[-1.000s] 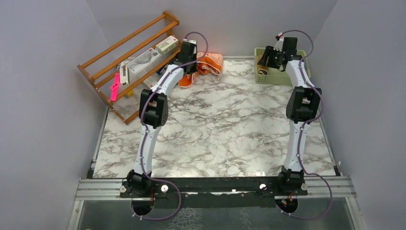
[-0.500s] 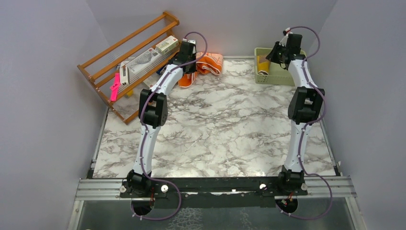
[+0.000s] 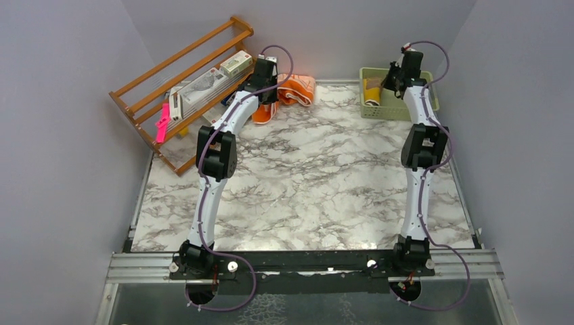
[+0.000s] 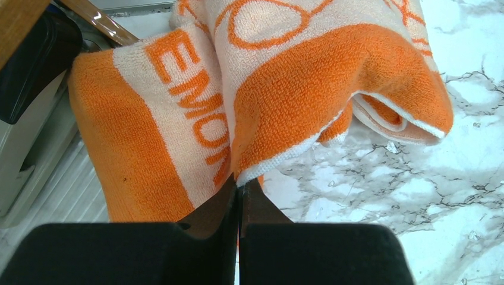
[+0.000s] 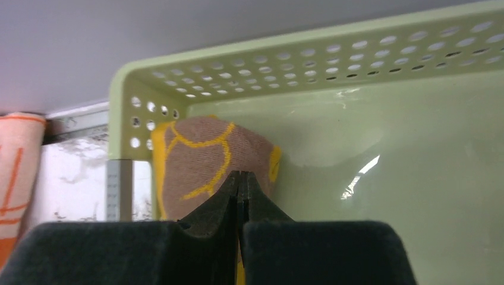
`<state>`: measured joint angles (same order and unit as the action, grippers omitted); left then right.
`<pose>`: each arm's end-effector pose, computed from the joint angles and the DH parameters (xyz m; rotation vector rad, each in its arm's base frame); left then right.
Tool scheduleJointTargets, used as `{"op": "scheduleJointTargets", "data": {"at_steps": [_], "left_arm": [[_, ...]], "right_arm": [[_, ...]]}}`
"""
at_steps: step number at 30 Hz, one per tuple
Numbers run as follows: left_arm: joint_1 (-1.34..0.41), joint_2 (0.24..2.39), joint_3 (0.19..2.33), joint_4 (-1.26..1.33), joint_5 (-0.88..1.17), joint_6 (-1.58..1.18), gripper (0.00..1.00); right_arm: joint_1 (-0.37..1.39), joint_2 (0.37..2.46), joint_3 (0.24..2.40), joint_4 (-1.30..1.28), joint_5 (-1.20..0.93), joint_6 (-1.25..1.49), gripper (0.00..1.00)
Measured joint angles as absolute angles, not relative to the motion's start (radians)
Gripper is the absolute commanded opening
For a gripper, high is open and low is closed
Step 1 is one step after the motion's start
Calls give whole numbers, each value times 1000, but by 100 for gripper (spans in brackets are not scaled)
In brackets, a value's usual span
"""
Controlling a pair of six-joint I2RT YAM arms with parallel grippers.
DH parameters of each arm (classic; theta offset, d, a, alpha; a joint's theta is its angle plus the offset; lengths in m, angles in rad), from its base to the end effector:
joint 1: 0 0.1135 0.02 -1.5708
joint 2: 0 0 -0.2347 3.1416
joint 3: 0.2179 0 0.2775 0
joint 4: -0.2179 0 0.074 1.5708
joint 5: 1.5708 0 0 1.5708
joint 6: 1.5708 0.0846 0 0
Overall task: Roll the towels
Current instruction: Pick up the towel at the corner of the board.
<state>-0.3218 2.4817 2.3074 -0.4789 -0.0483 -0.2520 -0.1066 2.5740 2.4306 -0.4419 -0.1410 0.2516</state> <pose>0.5786 -0.1886 0.1731 0.0514 2.2352 -0.2607 0.6238 -0.0548 0.1732 0.3038 2.1374 0.2358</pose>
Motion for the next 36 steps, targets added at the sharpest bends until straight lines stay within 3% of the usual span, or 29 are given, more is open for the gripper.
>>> {"op": "scheduleJointTargets", "data": {"at_steps": [12,22,24,29,31,33,36], "left_arm": [[-321,2482,2292,-475,-42,-252,0],[-319,2482,2261,-471,-36,-252,0],[-317,2482,2254,-471,-32,-252,0],[-316,2479,2242,-464,-20,-252,0],[-316,2469,2235,-464,-14,-252,0],[-316,2440,2218,-466,-7,-252,0],[-315,2365,2180,-467,5,-252,0]], "right_arm": [[-107,2701,2494,-464,-146,220,1],[-97,2701,2493,-439,-277,228,1],[-93,2698,2478,-428,-292,228,10],[-91,2653,2376,-404,-301,212,61],[-91,2606,2315,-396,-291,207,77],[-91,2536,2246,-385,-275,201,87],[-91,2406,2150,-347,-255,200,91]]}}
